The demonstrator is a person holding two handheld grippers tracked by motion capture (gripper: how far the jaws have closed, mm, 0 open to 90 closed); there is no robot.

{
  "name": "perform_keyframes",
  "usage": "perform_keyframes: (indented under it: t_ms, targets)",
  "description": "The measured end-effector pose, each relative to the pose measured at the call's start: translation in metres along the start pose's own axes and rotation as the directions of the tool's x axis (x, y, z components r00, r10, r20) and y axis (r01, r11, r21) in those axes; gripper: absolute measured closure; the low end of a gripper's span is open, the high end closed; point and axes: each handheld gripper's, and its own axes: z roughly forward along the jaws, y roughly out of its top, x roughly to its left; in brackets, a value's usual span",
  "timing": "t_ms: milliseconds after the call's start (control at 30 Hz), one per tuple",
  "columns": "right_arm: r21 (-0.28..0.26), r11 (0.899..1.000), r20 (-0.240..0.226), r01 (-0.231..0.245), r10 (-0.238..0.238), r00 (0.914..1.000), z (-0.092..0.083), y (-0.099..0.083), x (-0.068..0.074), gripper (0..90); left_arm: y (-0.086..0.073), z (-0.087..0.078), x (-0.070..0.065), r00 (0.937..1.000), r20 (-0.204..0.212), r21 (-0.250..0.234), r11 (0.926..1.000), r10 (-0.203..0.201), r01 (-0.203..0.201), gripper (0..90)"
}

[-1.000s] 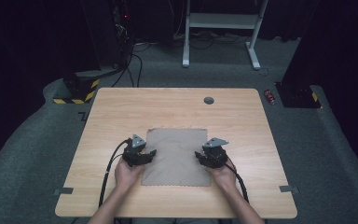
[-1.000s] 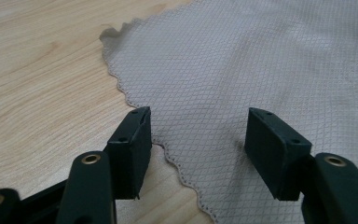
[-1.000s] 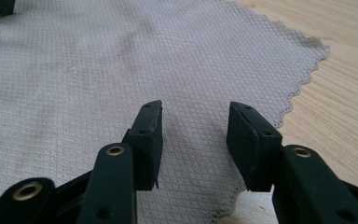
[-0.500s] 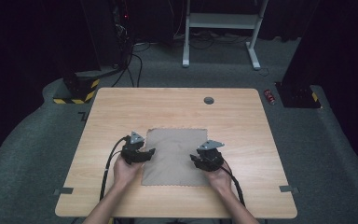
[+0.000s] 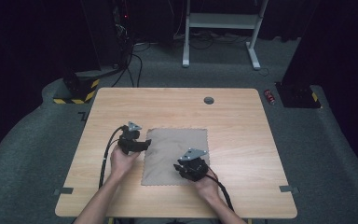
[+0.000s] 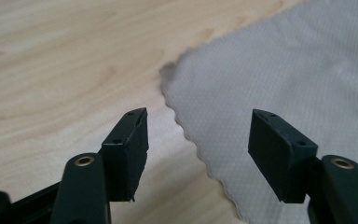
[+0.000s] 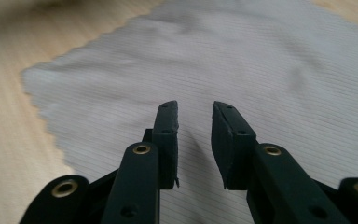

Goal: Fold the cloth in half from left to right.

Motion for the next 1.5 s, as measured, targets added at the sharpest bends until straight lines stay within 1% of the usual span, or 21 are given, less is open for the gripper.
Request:
perform_keyframes:
  t_ms: [33,100,133,200,267,367,400,500,533,700,800,900,1000,1067,1133,1167,1233,1333,1433,1467,1500]
  targets:
    - [-0.002,1.0,-0.01,0.004,-0.004,0.9999,0.002,0.001,0.004,72.3,0.002,0.002,0.002,0.9999,0.006,0.023,0.9997,-0.009,0.009,39.5]
    - [-0.004,1.0,-0.027,0.014,-0.014,0.9995,0.006,0.002,0.011,73.0,0.005,0.005,0.004,1.0,-0.005,0.041,0.9991,-0.007,0.007,38.2]
    - [-0.004,1.0,-0.041,0.022,-0.022,0.9989,0.009,0.003,0.015,73.2,0.007,0.005,0.004,0.9999,-0.005,0.04,0.9991,-0.009,0.01,38.4]
    - [-0.002,0.999,-0.061,0.039,-0.039,0.9974,0.014,0.007,0.024,73.3,0.008,0.005,0.005,0.9997,-0.006,0.016,0.9996,-0.023,0.023,39.4]
    - [-0.003,0.998,-0.077,0.055,-0.055,0.9955,0.018,0.011,0.033,73.2,0.009,0.007,0.007,0.9991,-0.002,0.006,0.999,-0.043,0.043,40.0]
    - [-0.015,0.997,-0.109,0.077,-0.078,0.991,0.023,0.016,0.045,73.2,0.007,0.013,0.012,0.9971,-0.003,0.022,0.9969,-0.076,0.076,40.3]
    - [-0.018,0.995,-0.119,0.096,-0.098,0.988,0.025,0.019,0.052,73.2,0.006,0.014,0.013,0.9964,-0.003,0.026,0.9961,-0.084,0.084,40.8]
    - [-0.015,0.992,-0.141,0.127,-0.128,0.9818,0.032,0.023,0.066,73.3,0.005,0.018,0.018,0.9945,-0.018,0.027,0.9943,-0.103,0.103,43.2]
    - [-0.018,0.989,-0.146,0.146,-0.147,0.9784,0.035,0.025,0.069,73.2,0.005,0.018,0.019,0.9942,-0.023,0.026,0.9941,-0.105,0.105,43.4]
    - [-0.011,0.988,-0.171,0.156,-0.156,0.9729,0.045,0.028,0.082,72.8,0.005,0.019,0.024,0.9921,-0.034,0.012,0.9926,-0.12,0.121,43.6]
    - [-0.007,0.987,-0.178,0.163,-0.162,0.9706,0.047,0.028,0.087,71.4,0.004,0.019,0.027,0.9895,-0.029,0.002,0.9899,-0.141,0.142,43.6]
    - [0.009,0.981,-0.171,0.192,-0.188,0.9672,0.05,0.028,0.092,70.4,0.005,0.02,0.028,0.9876,-0.021,-0.007,0.9878,-0.155,0.155,43.6]
    - [0.009,0.977,-0.154,0.211,-0.207,0.9662,0.05,0.028,0.095,70.6,0.005,0.021,0.028,0.9868,-0.017,-0.02,0.9868,-0.161,0.161,43.6]
    - [0.007,0.978,-0.151,0.209,-0.206,0.9669,0.049,0.027,0.096,71.1,0.006,0.023,0.028,0.9866,-0.021,-0.024,0.9866,-0.162,0.161,43.8]
    - [0.007,0.977,-0.149,0.215,-0.212,0.966,0.048,0.026,0.097,71.7,0.011,0.029,0.028,0.9905,-0.02,0.038,0.9899,-0.136,0.137,42.0]
    - [0.005,0.976,-0.148,0.218,-0.215,0.9653,0.048,0.026,0.098,72.1,0.013,0.03,0.027,0.9929,-0.03,0.034,0.9927,-0.115,0.116,42.0]
    - [0.005,0.975,-0.149,0.22,-0.217,0.9647,0.047,0.025,0.098,72.6,0.019,0.033,0.024,0.9945,-0.031,0.041,0.994,-0.1,0.101,42.4]
    - [0.002,0.977,-0.149,0.214,-0.211,0.9661,0.047,0.025,0.099,73.0,0.022,0.038,0.022,0.9945,-0.035,0.043,0.994,-0.099,0.1,42.9]
    - [0.006,0.977,-0.147,0.213,-0.21,0.9665,0.046,0.024,0.099,74.4,0.019,0.045,0.024,0.9936,-0.042,0.061,0.9924,-0.104,0.107,45.2]
    - [0.006,0.976,-0.148,0.219,-0.216,0.9652,0.046,0.024,0.099,75.2,0.019,0.046,0.024,0.9937,-0.046,0.056,0.9929,-0.102,0.105,46.2]
    - [0.006,0.975,-0.149,0.221,-0.218,0.9646,0.046,0.024,0.099,75.8,0.019,0.046,0.025,0.9927,-0.045,0.051,0.9922,-0.112,0.114,47.6]
